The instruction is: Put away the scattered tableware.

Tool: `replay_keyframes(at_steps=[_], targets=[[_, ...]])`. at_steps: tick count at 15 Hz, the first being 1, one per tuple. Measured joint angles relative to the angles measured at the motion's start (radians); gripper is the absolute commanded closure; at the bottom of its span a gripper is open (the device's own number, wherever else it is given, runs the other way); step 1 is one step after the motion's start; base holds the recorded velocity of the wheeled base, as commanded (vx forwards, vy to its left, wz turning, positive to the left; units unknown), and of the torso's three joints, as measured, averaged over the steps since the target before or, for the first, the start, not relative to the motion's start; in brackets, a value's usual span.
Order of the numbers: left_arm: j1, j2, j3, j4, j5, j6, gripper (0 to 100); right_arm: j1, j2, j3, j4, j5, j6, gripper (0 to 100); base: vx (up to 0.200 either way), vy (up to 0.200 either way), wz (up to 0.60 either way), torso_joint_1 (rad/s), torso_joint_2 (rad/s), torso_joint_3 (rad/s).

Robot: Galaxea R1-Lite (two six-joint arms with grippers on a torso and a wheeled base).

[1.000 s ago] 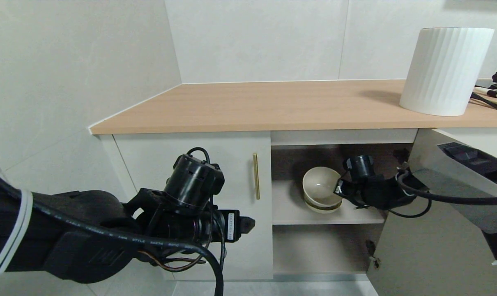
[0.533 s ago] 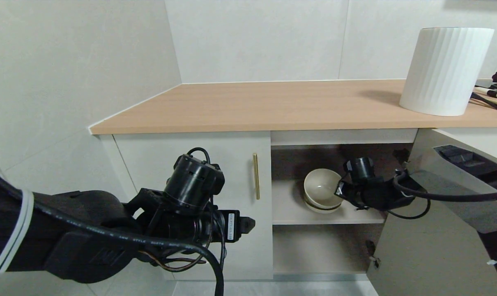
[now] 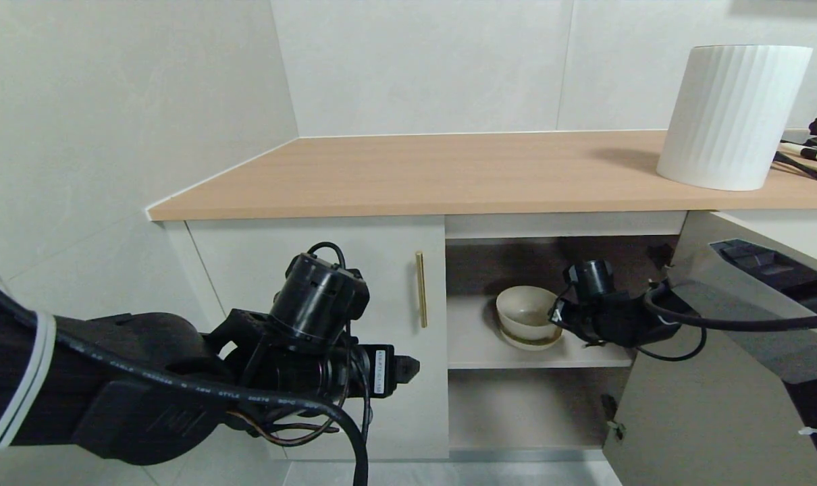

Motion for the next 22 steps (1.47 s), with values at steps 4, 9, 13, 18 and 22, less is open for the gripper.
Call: replay_keyframes(at_steps=[4, 9, 13, 18, 22], targets=[[0.004, -0.003, 0.000, 0.000, 0.000, 0.000, 0, 0.000, -0.018, 0.010, 0.044, 0.001, 0.001, 0, 0.000, 0.000, 0.00, 0.000, 0.00, 0.000], [0.056, -0.077, 0.013, 0.002, 0.003, 0.001, 0, 0.023, -0.192, 0.162, 0.102, 0.089, -0.011, 0, 0.000, 0.000, 0.00, 0.000, 0.00, 0.000], [0.122, -0.258, 0.088, 0.013, 0.000, 0.007, 0, 0.069, -0.512, 0.377, 0.209, 0.180, -0.100, 0, 0.000, 0.000, 0.00, 0.000, 0.00, 0.000], [0.180, -0.482, 0.218, 0.038, -0.005, 0.010, 0, 0.153, -0.973, 0.581, 0.473, 0.225, -0.178, 0, 0.000, 0.000, 0.00, 0.000, 0.00, 0.000], [0.202, -0.513, 0.240, 0.034, -0.006, 0.011, 0, 0.229, -1.171, 0.646, 0.606, 0.231, -0.205, 0, 0.000, 0.000, 0.00, 0.000, 0.00, 0.000]])
